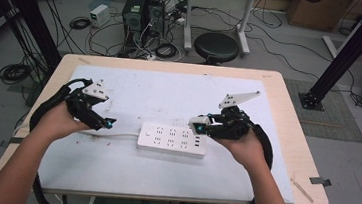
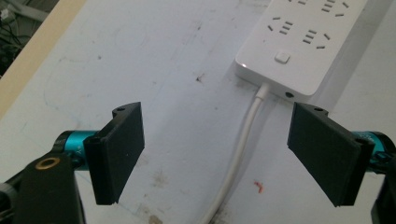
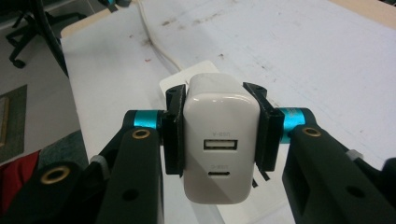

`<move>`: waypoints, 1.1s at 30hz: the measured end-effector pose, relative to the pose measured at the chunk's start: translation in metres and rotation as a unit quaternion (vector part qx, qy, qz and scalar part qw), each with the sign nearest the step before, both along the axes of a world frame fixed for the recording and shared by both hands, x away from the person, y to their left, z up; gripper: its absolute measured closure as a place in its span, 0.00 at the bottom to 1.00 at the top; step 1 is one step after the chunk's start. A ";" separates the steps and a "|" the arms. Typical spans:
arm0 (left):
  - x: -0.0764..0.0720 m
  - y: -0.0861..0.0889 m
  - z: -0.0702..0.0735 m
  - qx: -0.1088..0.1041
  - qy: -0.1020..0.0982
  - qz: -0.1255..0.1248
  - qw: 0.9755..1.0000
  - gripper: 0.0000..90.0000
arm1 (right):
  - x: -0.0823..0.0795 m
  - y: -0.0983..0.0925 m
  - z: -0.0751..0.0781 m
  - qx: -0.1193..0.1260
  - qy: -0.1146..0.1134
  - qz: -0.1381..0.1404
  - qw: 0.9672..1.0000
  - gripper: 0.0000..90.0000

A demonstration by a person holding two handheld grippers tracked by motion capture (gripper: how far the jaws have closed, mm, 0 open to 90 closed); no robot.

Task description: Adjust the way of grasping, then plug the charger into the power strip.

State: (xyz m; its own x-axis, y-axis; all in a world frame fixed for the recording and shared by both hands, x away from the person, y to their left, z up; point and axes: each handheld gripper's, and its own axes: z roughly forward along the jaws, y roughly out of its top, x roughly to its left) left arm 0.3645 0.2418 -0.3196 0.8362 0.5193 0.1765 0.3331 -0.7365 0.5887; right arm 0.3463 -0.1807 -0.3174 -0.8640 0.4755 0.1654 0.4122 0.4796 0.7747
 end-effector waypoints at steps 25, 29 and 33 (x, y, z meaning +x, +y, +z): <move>0.005 0.013 -0.008 -0.012 0.013 0.012 1.000 0.21 | 0.028 0.028 0.010 -0.148 -0.009 -0.027 0.989 0.71; 0.003 0.015 -0.013 -0.018 0.016 0.013 1.000 0.21 | 0.033 0.041 0.010 -0.214 -0.022 -0.030 0.976 0.71; 0.003 0.017 -0.015 -0.020 0.016 0.012 1.000 0.21 | 0.040 0.047 0.009 -0.259 -0.013 -0.012 0.966 0.71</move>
State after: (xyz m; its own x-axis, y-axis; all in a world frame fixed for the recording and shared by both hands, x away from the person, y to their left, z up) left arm 0.3674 0.2586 -0.3344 0.8287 0.5446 0.1290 0.3689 -0.7049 0.6059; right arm 0.3866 -0.1339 -0.3082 -0.8519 0.5092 -0.1223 0.4123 0.7961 0.4430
